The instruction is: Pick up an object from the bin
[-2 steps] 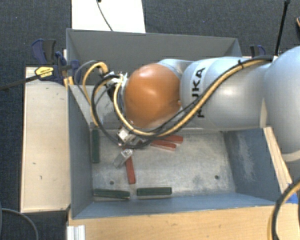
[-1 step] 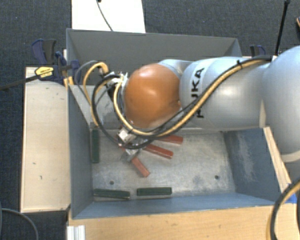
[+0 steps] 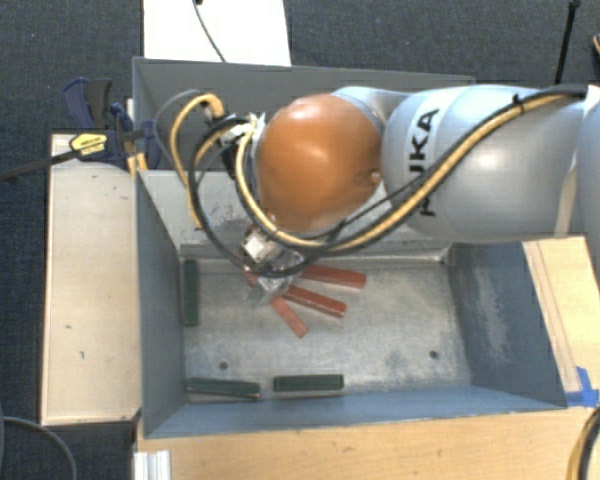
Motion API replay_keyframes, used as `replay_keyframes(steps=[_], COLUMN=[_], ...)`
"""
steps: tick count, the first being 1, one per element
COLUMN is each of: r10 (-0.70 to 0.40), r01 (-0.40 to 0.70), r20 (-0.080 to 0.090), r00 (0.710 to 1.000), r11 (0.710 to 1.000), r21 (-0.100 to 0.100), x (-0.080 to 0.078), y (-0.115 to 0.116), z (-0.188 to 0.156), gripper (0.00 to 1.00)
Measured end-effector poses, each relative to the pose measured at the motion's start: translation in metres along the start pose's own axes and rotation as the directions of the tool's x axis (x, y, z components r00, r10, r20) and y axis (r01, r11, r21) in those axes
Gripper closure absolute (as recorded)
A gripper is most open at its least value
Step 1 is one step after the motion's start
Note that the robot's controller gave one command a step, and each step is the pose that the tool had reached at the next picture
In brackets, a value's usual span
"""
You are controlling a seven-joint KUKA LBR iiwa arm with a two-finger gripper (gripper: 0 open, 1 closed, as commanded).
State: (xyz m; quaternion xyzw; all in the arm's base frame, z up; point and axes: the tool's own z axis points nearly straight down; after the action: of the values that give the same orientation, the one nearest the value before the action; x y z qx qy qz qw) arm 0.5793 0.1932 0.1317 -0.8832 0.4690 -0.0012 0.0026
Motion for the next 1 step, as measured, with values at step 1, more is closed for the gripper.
replay_keyframes(steps=[1], r10=[0.009], r01=[-0.009], r20=[0.001], r00=[1.0], r11=[1.0], r21=[-0.001], x=[-0.0004], y=[-0.0011], z=[-0.0179], gripper=[1.0])
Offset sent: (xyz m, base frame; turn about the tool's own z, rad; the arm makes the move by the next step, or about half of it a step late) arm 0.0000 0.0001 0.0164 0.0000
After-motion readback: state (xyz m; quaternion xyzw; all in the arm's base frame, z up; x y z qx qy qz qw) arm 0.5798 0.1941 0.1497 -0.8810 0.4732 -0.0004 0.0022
